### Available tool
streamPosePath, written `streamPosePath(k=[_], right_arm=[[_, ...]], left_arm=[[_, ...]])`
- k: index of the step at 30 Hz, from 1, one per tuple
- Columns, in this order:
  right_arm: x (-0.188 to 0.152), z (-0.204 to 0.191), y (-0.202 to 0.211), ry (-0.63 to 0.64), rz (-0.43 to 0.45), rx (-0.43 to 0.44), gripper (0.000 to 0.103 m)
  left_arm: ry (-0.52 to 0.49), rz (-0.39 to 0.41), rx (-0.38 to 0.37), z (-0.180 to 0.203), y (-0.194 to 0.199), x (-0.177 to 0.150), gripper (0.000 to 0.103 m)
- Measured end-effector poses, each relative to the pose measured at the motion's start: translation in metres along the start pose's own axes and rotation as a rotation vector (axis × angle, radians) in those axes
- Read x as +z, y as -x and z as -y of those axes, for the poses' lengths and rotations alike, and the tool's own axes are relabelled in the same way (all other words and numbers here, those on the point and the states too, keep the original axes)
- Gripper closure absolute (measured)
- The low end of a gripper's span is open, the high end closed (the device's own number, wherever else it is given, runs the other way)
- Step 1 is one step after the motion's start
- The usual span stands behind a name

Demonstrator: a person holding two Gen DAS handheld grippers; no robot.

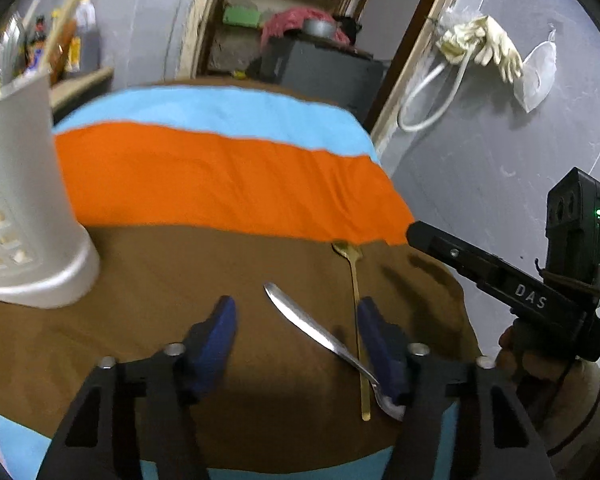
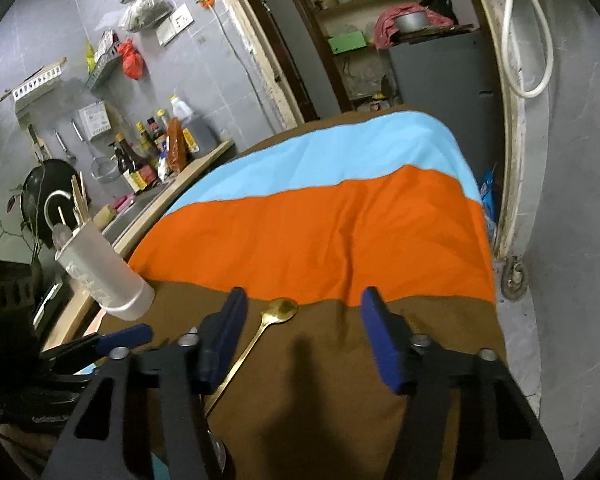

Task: Organize utensils
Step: 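Grasp the silver spoon with the left tool while the right tool grasps the gold spoon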

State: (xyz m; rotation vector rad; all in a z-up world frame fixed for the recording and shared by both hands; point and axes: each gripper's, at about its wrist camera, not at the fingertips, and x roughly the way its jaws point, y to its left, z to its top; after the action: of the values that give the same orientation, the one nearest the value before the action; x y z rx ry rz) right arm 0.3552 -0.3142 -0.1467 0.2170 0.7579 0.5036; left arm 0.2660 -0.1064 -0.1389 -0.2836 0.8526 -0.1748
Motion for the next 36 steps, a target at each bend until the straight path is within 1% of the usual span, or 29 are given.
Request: streamPosePath(k=[2, 6, 8, 11, 14, 15, 17, 18, 20, 24, 27, 30, 31, 33, 36], right_arm=[[-0.004, 0.002, -0.003, -0.003, -0.016, 0.008, 0.064], [-0.008, 0.002, -0.012, -0.014, -0.050, 0.016, 0.065], [-0.009, 0.004, -0.014, -0.017, -0.057, 0.021, 0.065], [-0.011, 0.005, -0.017, -0.026, -0.069, 0.021, 0.065], [-0.012, 0.007, -0.020, -0.034, -0.080, 0.020, 0.065], [-0.012, 0.008, -0.020, -0.036, -0.083, 0.018, 0.065], [-0.013, 0.009, -0.022, -0.039, -0.094, 0.014, 0.065], [-0.013, 0.009, -0.022, -0.039, -0.099, 0.014, 0.065], [-0.013, 0.007, -0.025, -0.033, -0.114, 0.016, 0.073], [-0.014, 0.004, -0.029, -0.024, -0.142, 0.024, 0.073], [-0.013, 0.005, -0.032, -0.055, -0.163, 0.053, 0.074], [-0.011, 0.008, -0.035, -0.079, -0.183, 0.076, 0.078], [-0.013, 0.008, -0.037, -0.081, -0.189, 0.079, 0.078], [-0.011, 0.004, -0.040, -0.075, -0.209, 0.080, 0.078], [-0.012, -0.004, -0.045, -0.057, -0.240, 0.087, 0.078]], left_arm=[[0.016, -0.040, -0.015, -0.002, -0.007, -0.002, 0.059], [0.056, -0.071, -0.044, -0.006, -0.015, -0.002, 0.062], [0.065, -0.085, -0.048, -0.005, -0.019, 0.000, 0.066], [0.061, -0.103, -0.043, -0.002, -0.026, 0.004, 0.067], [0.029, -0.111, -0.025, 0.005, -0.030, 0.007, 0.067], [0.014, -0.113, -0.013, 0.009, -0.032, 0.008, 0.070], [-0.003, -0.114, 0.014, 0.013, -0.034, 0.010, 0.079], [-0.005, -0.113, 0.023, 0.013, -0.035, 0.010, 0.082], [0.002, -0.112, 0.026, 0.012, -0.035, 0.012, 0.088], [0.031, -0.119, 0.005, 0.011, -0.036, 0.015, 0.092], [0.034, -0.122, -0.016, 0.011, -0.037, 0.016, 0.095], [0.050, -0.126, -0.034, 0.010, -0.037, 0.019, 0.097], [0.048, -0.125, -0.026, 0.009, -0.036, 0.020, 0.099], [0.039, -0.119, 0.001, 0.008, -0.033, 0.021, 0.099], [0.056, -0.113, 0.040, -0.005, -0.027, 0.025, 0.099]])
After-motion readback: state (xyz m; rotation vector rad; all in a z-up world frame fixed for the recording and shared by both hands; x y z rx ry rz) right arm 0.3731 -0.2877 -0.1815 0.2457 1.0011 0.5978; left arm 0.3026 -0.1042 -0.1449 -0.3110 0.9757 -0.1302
